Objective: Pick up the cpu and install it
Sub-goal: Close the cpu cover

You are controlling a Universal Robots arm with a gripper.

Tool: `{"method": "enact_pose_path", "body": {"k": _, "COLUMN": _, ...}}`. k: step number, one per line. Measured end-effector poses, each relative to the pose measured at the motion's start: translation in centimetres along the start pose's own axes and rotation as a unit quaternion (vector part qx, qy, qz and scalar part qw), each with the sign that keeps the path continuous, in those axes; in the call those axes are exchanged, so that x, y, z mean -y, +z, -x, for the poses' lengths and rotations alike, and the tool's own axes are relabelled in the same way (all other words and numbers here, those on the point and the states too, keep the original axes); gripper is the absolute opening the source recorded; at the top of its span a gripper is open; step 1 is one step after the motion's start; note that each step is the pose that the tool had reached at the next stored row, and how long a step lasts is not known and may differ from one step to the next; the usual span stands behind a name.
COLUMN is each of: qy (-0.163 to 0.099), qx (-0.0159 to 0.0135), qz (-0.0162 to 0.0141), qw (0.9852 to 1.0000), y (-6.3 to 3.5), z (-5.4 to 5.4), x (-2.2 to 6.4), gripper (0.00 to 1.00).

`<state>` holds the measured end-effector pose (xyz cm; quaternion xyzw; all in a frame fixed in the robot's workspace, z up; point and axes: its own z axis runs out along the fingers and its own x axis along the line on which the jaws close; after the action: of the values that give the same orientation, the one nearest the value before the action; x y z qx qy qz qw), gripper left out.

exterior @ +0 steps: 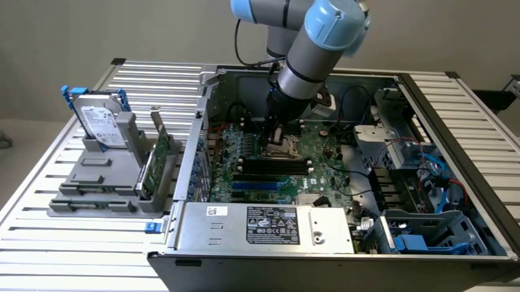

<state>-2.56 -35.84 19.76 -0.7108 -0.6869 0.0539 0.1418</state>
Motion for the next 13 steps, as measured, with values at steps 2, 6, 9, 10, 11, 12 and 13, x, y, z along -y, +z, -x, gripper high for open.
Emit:
{"method": "enact_pose_path", "body": {"k": 2, "qy": 0.0, "qx": 0.0002, "qz": -0.0002, "qw": 1.0, "y": -0.13, "z": 0.0, "x": 0.17, "gripper": 0.11}}
{"method": "enact_pose_path", "body": {"k": 6, "qy": 0.0, "qx": 0.0002, "qz": -0.0006, "qw": 1.0, "y": -0.26, "z": 0.0, "x": 0.67, "gripper": 0.11}}
{"method": "enact_pose_path", "body": {"k": 9, "qy": 0.0, "qx": -0.0005, "qz": -0.0008, "qw": 1.0, "y": -0.22, "z": 0.1, "x": 1.25, "gripper": 0.11}}
{"method": "enact_pose_path", "body": {"k": 10, "qy": 0.0, "qx": -0.0009, "qz": -0.0009, "qw": 1.0, "y": -0.22, "z": 0.1, "x": 1.45, "gripper": 0.11}}
{"method": "enact_pose_path", "body": {"k": 11, "qy": 0.0, "qx": -0.0015, "qz": -0.001, "qw": 1.0, "y": -0.23, "z": 0.2, "x": 1.65, "gripper": 0.11}}
{"method": "enact_pose_path", "body": {"k": 12, "qy": 0.0, "qx": -0.0027, "qz": -0.001, "qw": 1.0, "y": -0.25, "z": 0.2, "x": 1.84, "gripper": 0.11}}
{"method": "enact_pose_path", "body": {"k": 13, "qy": 0.0, "qx": -0.0039, "qz": -0.001, "qw": 1.0, "y": -0.27, "z": 0.3, "x": 2.02, "gripper": 0.11}}
